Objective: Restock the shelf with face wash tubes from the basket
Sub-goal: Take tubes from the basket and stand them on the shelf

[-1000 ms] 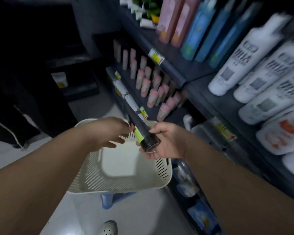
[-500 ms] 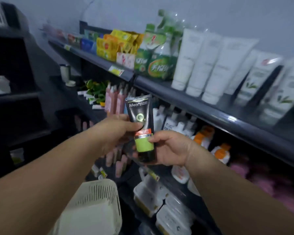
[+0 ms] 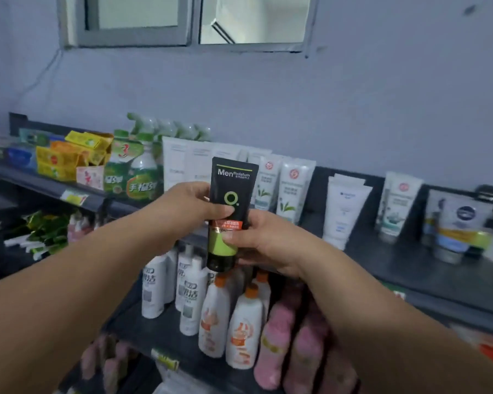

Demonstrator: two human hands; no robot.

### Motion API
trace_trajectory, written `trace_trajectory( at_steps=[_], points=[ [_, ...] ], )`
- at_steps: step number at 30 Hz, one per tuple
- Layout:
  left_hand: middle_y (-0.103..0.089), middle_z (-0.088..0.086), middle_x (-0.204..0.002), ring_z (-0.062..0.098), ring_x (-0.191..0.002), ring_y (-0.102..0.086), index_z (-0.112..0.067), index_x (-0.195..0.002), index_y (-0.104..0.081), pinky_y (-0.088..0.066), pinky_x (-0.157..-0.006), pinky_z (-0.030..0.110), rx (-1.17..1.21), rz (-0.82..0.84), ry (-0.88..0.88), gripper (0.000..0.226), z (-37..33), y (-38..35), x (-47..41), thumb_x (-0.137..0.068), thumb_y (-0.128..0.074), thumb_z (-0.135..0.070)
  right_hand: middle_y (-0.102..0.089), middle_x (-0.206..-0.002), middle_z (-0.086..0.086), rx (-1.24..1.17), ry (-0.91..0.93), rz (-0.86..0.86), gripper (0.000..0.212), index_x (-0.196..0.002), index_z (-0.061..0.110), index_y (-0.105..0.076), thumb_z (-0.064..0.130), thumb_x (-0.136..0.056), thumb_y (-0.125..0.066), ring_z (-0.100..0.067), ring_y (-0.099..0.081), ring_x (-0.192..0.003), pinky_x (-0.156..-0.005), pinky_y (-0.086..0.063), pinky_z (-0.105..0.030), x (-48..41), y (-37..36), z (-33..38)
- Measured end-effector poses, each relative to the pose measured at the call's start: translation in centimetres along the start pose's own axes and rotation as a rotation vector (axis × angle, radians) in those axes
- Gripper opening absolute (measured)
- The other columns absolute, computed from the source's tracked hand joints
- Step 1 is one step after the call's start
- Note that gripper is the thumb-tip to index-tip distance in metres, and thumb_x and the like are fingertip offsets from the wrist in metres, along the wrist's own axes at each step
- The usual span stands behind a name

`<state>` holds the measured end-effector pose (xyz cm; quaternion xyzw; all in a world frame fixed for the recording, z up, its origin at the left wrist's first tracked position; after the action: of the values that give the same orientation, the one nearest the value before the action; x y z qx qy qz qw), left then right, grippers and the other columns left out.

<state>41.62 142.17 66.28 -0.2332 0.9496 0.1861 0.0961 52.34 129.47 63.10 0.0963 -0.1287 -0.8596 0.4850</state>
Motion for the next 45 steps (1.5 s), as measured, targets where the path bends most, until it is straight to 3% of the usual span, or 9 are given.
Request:
trace_trajectory(
  at_steps=[3, 7, 13, 19, 22, 24, 34, 42, 45],
  points=[
    [-0.074, -0.004, -0.087, 0.011, -0.082, -0.067, -0.024, -0.095, -0.071, -0.049, -0.075, 0.028, 0.024, 0.049, -0.069, 0.017, -2.5, -3.3, -0.9, -0.080, -0.074, -0.017, -0.070, -0.102, -0.005, 0.018, 0.060, -0.108, 0.025, -0.109, 0.020, -0.062, 0.014, -0.085, -0.069, -0.026, -0.066, -0.100, -0.091, -0.051, -0.041, 2.6, 3.4, 0.5],
    [-0.073, 0.003, -0.093, 0.015, -0.084, -0.068, -0.018, -0.099, -0.070, -0.050, -0.075, 0.027, 0.085, 0.151, -0.151, 0.019, -5.1, -8.2, -2.3, -0.080, -0.073, -0.015, -0.068, -0.094, -0.002, 0.049, 0.098, -0.260, 0.022, -0.111, 0.016, -0.060, 0.007, -0.091, -0.063, -0.016, -0.065, -0.086, -0.078, -0.054, -0.032, 7.0, 7.6, 1.2],
    [-0.073, -0.001, -0.092, 0.016, -0.086, -0.067, -0.022, -0.096, -0.070, -0.050, -0.086, 0.037, 0.142, 0.361, -0.233, 0.013, -9.1, -15.0, -3.7, -0.083, -0.070, -0.023, -0.069, -0.096, -0.001, 0.112, 0.030, -0.509, 0.022, -0.110, 0.021, -0.061, 0.010, -0.091, -0.064, -0.020, -0.064, -0.093, -0.082, -0.052, -0.040, 14.0, 13.0, 1.3],
    [-0.070, -0.001, -0.095, 0.014, -0.089, -0.064, -0.023, -0.099, -0.066, -0.049, -0.076, 0.028, 0.141, 0.500, -0.261, 0.016, -11.8, -22.1, -3.7, -0.084, -0.070, -0.027, -0.070, -0.112, -0.007, 0.127, -0.035, -0.700, 0.029, -0.118, 0.021, -0.061, 0.011, -0.091, -0.065, -0.026, -0.066, -0.104, -0.084, -0.055, -0.039, 21.4, 18.5, 1.2],
    [-0.069, 0.003, -0.100, 0.018, -0.094, -0.065, -0.023, -0.100, -0.066, -0.050, -0.083, 0.033, 0.080, 0.490, -0.249, 0.020, -12.1, -25.6, -4.2, -0.082, -0.071, -0.031, -0.069, -0.116, -0.009, 0.154, -0.057, -0.781, 0.029, -0.119, 0.021, -0.062, 0.014, -0.091, -0.065, -0.029, -0.066, -0.107, -0.085, -0.055, -0.039, 24.6, 22.4, 0.5],
    [-0.068, 0.004, -0.101, 0.020, -0.097, -0.065, -0.022, -0.100, -0.066, -0.049, -0.075, 0.029, 0.054, 0.464, -0.237, 0.022, -12.2, -27.8, -4.9, -0.082, -0.072, -0.031, -0.070, -0.115, -0.008, 0.168, -0.070, -0.828, 0.026, -0.115, 0.023, -0.064, 0.014, -0.091, -0.064, -0.026, -0.067, -0.102, -0.087, -0.054, -0.041, 26.3, 25.4, -0.7],
    [-0.066, 0.002, -0.094, 0.016, -0.085, -0.060, -0.022, -0.094, -0.063, -0.048, -0.076, 0.030, -0.028, 0.336, -0.119, 0.016, -12.4, -35.9, -8.9, -0.082, -0.072, -0.028, -0.072, -0.093, -0.001, 0.129, -0.166, -0.902, 0.023, -0.107, 0.020, -0.065, 0.015, -0.086, -0.071, -0.012, -0.067, -0.074, -0.076, -0.056, -0.036, 27.5, 37.5, -8.5],
    [-0.061, -0.001, -0.089, 0.015, -0.083, -0.057, -0.023, -0.084, -0.058, -0.042, -0.066, 0.025, -0.096, 0.256, -0.076, 0.017, -12.3, -38.9, -10.4, -0.080, -0.075, -0.024, -0.074, -0.094, 0.002, 0.088, -0.156, -0.868, 0.023, -0.109, 0.020, -0.064, 0.014, -0.087, -0.069, -0.017, -0.069, -0.087, -0.072, -0.053, -0.031, 26.3, 41.5, -11.1],
    [-0.059, 0.001, -0.097, 0.019, -0.092, -0.059, -0.016, -0.103, -0.058, -0.046, -0.076, 0.029, -0.143, 0.226, -0.047, 0.032, -12.3, -39.7, -11.0, -0.078, -0.077, -0.022, -0.073, -0.096, 0.000, 0.062, -0.150, -0.865, 0.024, -0.110, 0.018, -0.063, 0.013, -0.086, -0.070, -0.017, -0.068, -0.086, -0.066, -0.050, -0.028, 25.9, 42.0, -11.5]
  ],
)
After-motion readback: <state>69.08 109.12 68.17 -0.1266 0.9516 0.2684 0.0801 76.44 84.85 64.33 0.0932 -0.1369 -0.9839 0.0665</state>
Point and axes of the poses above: each hand's wrist, its own x-axis away from the middle knuckle, its own y-axis out of the back of the hand, z = x × y, the point moved 1 cm from there along -x, towards the middle knuckle
